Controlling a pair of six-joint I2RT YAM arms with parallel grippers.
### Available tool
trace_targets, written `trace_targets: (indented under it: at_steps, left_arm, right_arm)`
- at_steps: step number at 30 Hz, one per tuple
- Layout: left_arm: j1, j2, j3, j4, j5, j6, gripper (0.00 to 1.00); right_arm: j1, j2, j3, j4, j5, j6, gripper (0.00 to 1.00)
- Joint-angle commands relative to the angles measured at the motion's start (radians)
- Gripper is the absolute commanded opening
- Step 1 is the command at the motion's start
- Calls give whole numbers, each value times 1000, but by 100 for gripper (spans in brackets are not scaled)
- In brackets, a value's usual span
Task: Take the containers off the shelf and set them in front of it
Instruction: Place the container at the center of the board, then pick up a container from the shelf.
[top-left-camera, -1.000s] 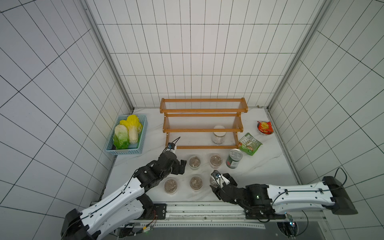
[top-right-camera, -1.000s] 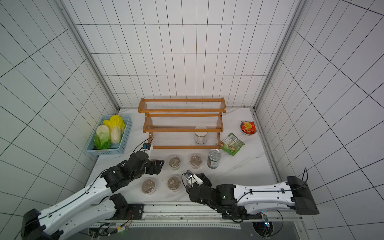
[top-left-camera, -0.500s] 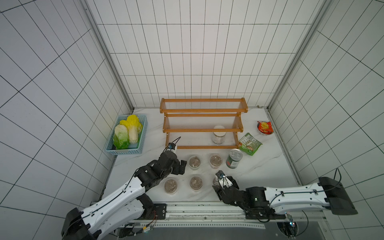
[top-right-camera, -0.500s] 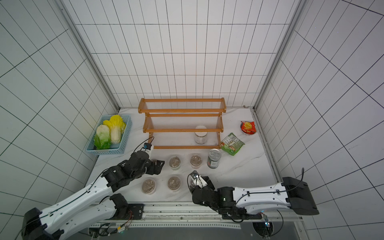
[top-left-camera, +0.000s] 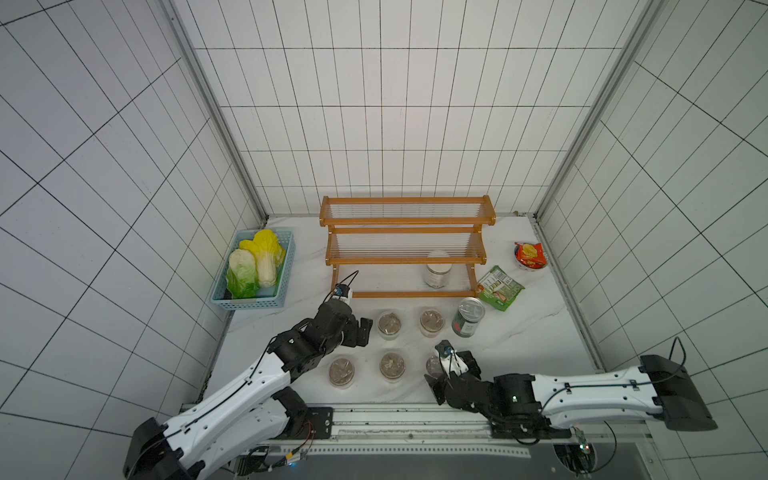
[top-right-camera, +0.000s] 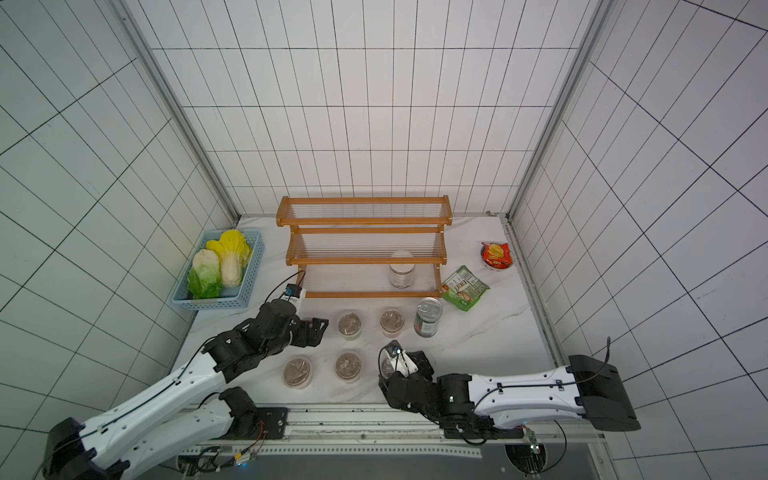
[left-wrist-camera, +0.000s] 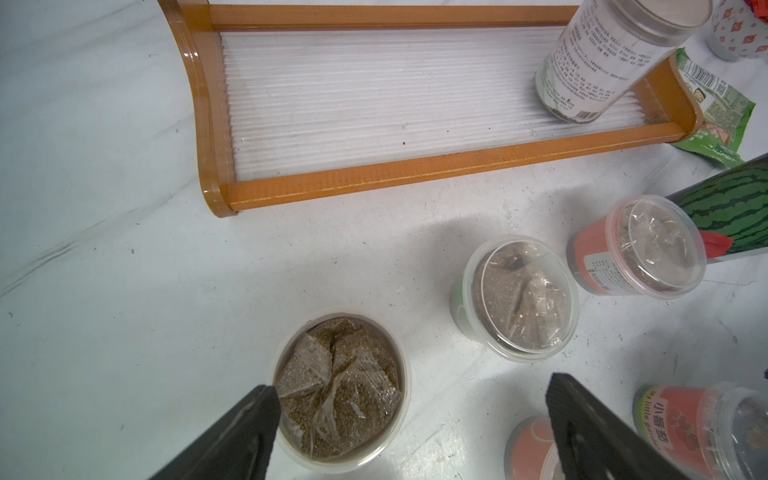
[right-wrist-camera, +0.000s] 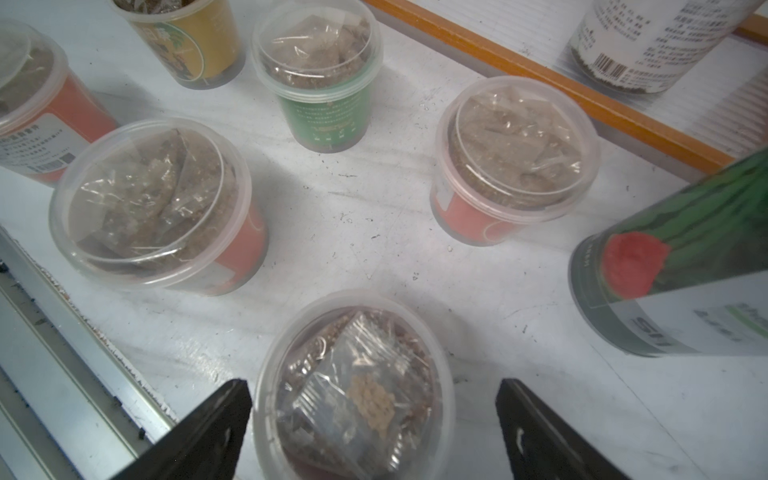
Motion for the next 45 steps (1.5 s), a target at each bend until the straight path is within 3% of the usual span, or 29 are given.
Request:
trace_targets:
  at_steps: [1, 4, 10, 16, 23, 31, 38, 45]
  left_arm:
    - [6, -1, -3, 26, 14, 13, 98]
    - [6, -3, -3, 26, 12, 14, 98]
    - [6, -6, -2, 26, 10, 15, 98]
    - [6, -1, 1, 29, 10, 16, 98]
    - [6, 3, 10, 32, 7, 16, 98]
    - [6, 7, 9, 35, 6, 20, 98]
    - [6, 15, 11, 36, 1, 21, 98]
    - [7, 15, 9, 37, -2, 19, 98]
  right_arm:
    - [-34, -69, 80, -111, 72, -27, 97]
    - [-105, -129, 121, -127, 76, -88, 97]
    - [-391, -114, 196, -18, -44, -232, 98]
    - [-652, 95, 277, 187, -257, -314, 99]
    - [-837, 313, 312, 390, -394, -380, 99]
    - [-927, 467, 358, 531, -457, -445, 99]
    - [-963, 561, 409, 559, -501, -451, 99]
    - [-975, 620, 464, 531, -468, -436, 99]
